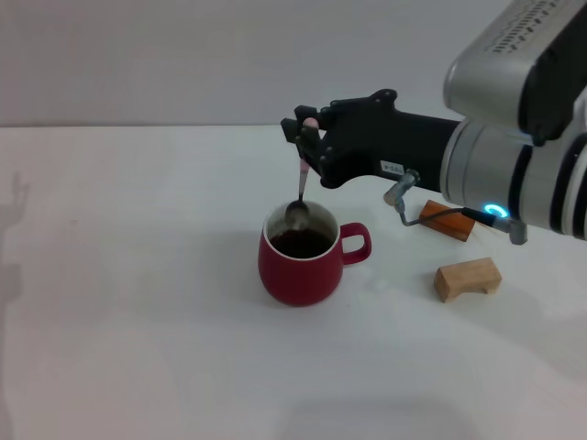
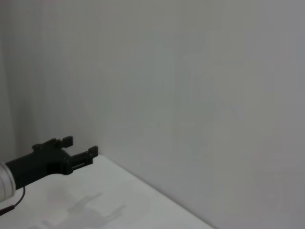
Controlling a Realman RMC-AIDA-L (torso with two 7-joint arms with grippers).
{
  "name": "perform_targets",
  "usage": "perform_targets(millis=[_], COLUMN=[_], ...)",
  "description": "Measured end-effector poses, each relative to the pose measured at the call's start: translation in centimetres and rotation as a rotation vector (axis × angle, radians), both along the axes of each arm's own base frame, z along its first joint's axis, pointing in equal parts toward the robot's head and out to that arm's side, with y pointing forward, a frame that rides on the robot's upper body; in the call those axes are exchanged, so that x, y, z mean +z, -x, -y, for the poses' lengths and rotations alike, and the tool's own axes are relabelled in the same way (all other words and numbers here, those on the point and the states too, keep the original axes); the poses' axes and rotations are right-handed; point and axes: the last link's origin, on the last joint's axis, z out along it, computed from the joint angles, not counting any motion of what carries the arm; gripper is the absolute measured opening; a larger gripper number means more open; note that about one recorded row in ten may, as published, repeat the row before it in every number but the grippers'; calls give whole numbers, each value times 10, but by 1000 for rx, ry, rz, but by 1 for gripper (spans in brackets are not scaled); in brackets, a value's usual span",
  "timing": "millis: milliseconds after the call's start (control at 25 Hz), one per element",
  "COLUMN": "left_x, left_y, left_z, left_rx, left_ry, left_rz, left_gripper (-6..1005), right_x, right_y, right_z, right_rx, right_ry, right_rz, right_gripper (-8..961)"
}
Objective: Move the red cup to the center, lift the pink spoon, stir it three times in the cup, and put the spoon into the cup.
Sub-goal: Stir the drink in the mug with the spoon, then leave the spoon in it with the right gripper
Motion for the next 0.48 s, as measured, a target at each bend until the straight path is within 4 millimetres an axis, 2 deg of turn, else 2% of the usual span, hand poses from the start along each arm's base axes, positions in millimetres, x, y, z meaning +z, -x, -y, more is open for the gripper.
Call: perform_targets(millis=[480], left_x=[0], left_y=[-1], left_z=[-1], left_rx=[-4], left_ry=[-1], left_rz=[0], left_gripper=[847], right_x=[-10], right_y=[-5], right_z=[-12], right_rx=[-26], right_ry=[57], right_rz=[37], right_gripper=[135])
